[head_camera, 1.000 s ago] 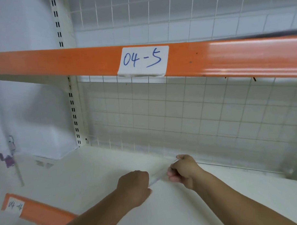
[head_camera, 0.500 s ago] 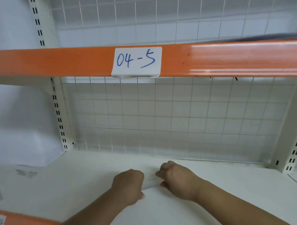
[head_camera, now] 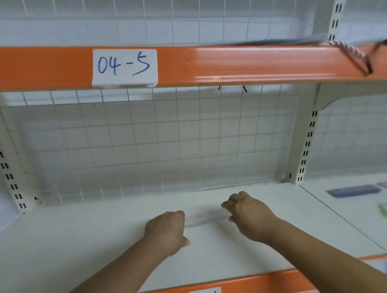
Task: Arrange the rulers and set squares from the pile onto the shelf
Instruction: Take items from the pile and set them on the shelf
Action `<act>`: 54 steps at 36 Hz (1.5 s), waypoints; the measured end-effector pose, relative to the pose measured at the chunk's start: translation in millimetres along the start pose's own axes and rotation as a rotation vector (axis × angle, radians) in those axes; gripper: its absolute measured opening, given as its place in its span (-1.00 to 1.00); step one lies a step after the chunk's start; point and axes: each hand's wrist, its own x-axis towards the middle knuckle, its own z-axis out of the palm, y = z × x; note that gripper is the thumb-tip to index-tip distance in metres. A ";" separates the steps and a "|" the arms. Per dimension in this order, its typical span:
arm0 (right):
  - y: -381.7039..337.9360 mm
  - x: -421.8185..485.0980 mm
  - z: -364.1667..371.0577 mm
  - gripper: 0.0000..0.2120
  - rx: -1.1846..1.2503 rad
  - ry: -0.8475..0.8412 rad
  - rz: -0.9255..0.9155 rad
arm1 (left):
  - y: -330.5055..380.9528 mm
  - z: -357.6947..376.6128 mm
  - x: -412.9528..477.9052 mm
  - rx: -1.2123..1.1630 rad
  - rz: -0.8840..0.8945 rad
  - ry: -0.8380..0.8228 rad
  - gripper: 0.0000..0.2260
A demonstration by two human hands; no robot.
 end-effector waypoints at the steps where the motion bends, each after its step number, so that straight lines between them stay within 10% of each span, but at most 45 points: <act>1: 6.4 -7.2 -1.3 -0.72 -0.011 0.006 0.024 | 6.8 0.9 0.2 0.001 0.015 -0.004 -0.71; 32: 286.8 -254.2 -16.2 -0.71 -0.091 -0.081 0.288 | 364.9 14.7 -6.5 -0.028 0.200 -0.017 -0.71; 54: 410.7 -185.1 11.1 -0.68 -0.063 -0.013 0.260 | 435.4 4.5 110.0 0.018 0.191 -0.008 -0.74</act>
